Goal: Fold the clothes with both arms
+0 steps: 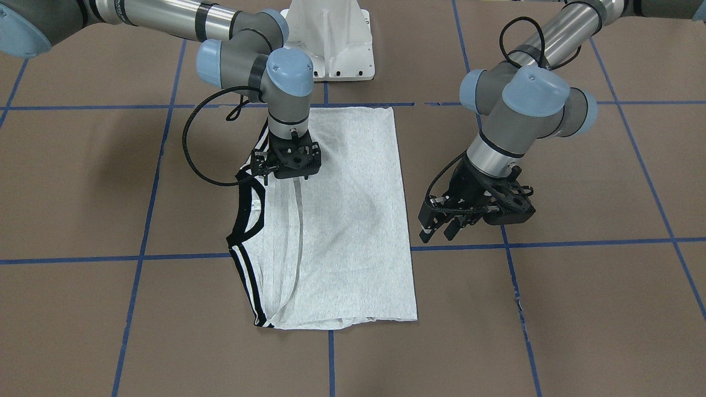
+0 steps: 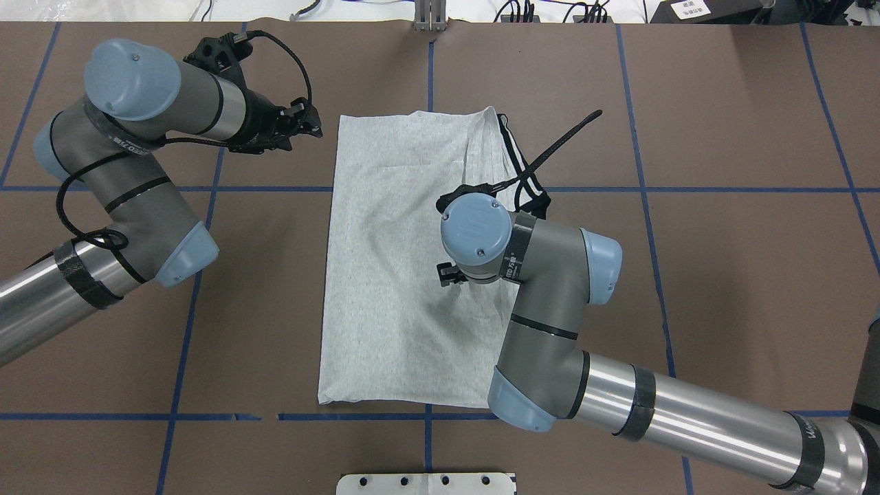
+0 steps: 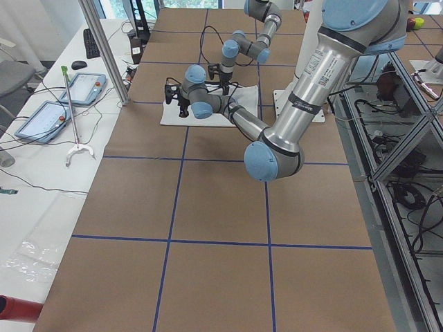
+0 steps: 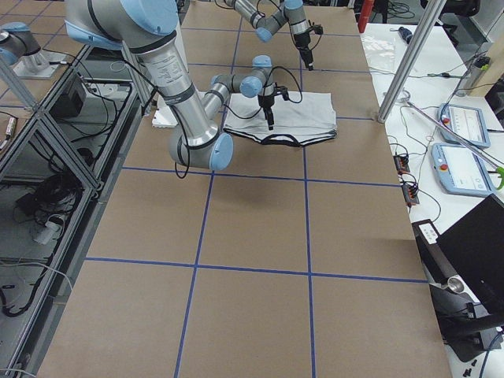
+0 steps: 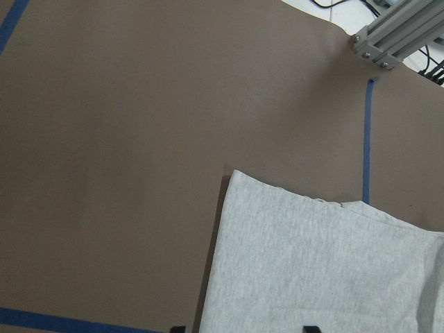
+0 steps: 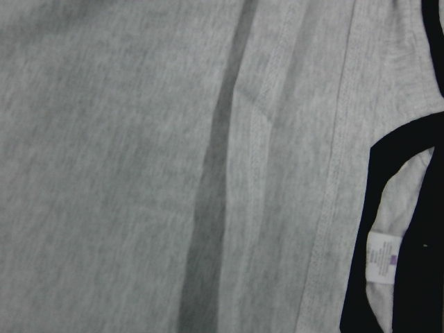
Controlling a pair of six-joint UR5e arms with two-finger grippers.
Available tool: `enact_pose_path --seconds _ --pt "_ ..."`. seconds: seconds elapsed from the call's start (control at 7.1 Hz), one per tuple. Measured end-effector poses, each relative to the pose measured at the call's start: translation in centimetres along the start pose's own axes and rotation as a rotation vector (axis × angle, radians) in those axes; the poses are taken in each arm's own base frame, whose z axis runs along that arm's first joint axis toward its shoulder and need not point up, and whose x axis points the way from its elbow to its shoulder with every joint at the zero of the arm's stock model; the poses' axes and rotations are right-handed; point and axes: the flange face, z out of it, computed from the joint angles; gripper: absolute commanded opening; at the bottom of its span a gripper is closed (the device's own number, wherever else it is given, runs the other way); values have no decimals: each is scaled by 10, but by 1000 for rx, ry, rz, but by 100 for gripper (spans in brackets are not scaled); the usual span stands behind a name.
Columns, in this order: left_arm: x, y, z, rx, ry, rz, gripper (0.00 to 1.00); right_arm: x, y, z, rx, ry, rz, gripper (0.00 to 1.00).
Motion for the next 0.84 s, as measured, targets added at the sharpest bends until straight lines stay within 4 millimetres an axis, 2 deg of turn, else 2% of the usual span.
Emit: enact_pose_path --seconds 0.14,0.28,0.56,0.7,0.84 --pt "0 0 0 0 0 0 64 12 -10 2 3 12 8 100" --pt "0 0 0 0 -1 0 64 32 -18 4 4 25 2 100" --pt "0 1 0 -1 0 0 64 94 -14 4 -3 32 -23 100" --pt "0 1 0 -1 0 -1 64 105 -12 -3 -2 22 -29 100" --pt "1 1 0 -2 0 -2 64 104 -14 -9 4 11 -29 100"
